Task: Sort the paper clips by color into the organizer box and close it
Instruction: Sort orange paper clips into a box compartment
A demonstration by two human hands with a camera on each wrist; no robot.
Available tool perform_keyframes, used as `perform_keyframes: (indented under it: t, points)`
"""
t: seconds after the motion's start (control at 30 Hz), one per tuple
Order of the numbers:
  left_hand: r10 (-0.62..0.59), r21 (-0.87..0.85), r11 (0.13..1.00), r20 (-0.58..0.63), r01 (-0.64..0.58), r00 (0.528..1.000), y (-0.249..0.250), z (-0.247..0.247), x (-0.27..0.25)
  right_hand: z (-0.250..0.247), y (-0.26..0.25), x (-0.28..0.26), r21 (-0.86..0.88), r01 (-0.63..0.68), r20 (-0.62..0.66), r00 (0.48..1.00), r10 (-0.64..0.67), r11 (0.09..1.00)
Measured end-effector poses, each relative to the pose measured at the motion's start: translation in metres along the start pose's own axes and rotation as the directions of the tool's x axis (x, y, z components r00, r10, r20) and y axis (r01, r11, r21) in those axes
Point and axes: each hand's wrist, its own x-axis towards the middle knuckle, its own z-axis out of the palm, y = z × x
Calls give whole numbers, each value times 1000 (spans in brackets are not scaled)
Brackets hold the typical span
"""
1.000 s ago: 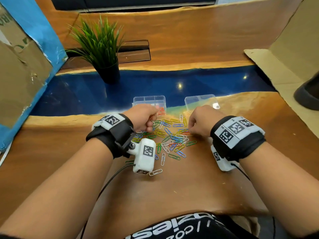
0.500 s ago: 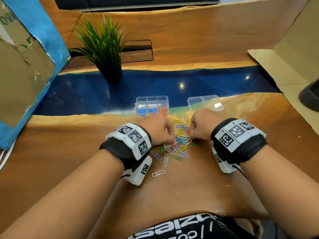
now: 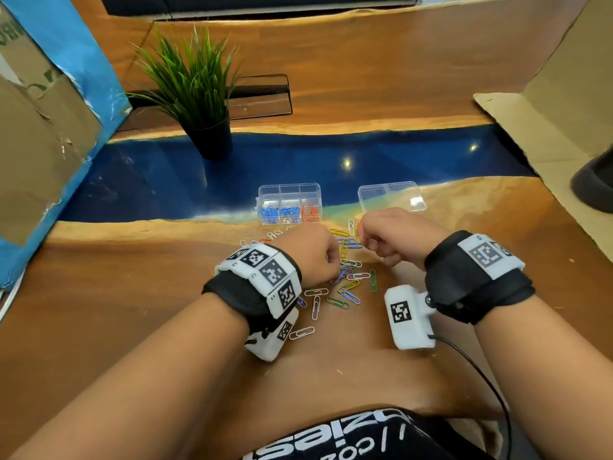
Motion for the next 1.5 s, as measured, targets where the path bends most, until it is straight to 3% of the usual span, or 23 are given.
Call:
perform_keyframes:
  t: [0.13,0.2,0.27,0.33,0.43,0.5,0.63,0.9,1.03,1.27,1.5]
  points:
    - [-71,-168,983,22,74,997,-8,-3,-1,5,4,0,496,-22,132,990,-51,868]
    - [-106,-274,955,29,110,994,-12,-4,-1,5,8,0,608,-28,160,983,-88,793]
    - [-135,-341,930,21,134,991,-17,-5,-1,7,8,0,629,-26,151,985,-88,777]
    - [-166,-398,904,16,159,986,-23,-7,-2,11,9,1,540,-19,111,993,-48,842]
    - [-199,-474,862,12,180,980,-31,-8,-1,18,14,5,213,9,4,1000,-10,977]
    - [-203,-523,833,21,184,979,-34,-8,-2,22,15,7,70,36,-16,999,-35,997]
    - [-204,-591,784,43,189,978,-36,-6,-5,25,11,8,63,81,-6,997,-81,995]
    - [-151,-586,785,133,201,979,-40,-8,-10,32,6,12,15,106,-17,994,-106,994]
    - [-187,-591,777,111,217,976,-43,-7,-11,32,6,15,-6,110,-19,994,-110,994]
    - [-308,-414,866,0,280,951,-55,-4,-7,31,3,16,-104,132,-55,989,-138,986]
    - [-256,-64,965,-31,254,966,-53,-5,-12,41,-13,16,-427,168,-54,976,-210,889]
